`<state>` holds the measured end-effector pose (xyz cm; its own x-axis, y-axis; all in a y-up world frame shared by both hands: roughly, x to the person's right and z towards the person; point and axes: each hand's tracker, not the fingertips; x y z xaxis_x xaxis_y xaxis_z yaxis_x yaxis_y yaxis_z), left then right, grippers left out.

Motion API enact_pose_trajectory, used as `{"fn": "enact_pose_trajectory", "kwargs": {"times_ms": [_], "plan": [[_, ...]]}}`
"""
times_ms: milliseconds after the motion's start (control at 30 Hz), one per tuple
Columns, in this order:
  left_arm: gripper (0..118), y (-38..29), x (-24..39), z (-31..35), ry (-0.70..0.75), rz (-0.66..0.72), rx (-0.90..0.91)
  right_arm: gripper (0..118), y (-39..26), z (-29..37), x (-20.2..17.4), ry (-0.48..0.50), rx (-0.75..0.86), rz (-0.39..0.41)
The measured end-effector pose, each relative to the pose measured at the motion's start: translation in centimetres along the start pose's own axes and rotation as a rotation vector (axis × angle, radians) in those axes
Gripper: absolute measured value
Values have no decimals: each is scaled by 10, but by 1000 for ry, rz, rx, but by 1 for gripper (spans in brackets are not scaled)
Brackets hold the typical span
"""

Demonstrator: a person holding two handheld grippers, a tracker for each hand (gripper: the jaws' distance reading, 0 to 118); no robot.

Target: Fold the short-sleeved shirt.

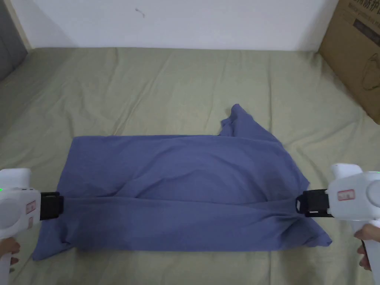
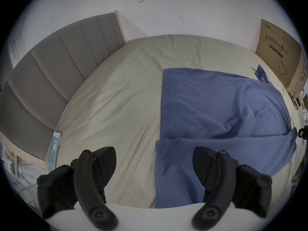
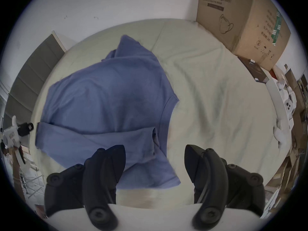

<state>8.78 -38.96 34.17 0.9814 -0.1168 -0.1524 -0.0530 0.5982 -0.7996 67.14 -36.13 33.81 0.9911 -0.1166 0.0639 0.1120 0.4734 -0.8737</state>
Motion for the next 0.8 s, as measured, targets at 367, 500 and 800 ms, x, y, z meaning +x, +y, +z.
{"fn": "enact_pose_trajectory", "kwargs": {"times_ms": [367, 500, 800], "plan": [[2, -92, -10, 38, -78, 102, -4, 0, -108, 18, 6, 25, -28, -106], [80, -79, -17, 18, -66, 154, -13, 0, -127, 18, 9, 75, -29, -217], [41, -75, -3, -13, -65, 103, -67, 0, -139, 16, 8, 46, -64, -233]]}}
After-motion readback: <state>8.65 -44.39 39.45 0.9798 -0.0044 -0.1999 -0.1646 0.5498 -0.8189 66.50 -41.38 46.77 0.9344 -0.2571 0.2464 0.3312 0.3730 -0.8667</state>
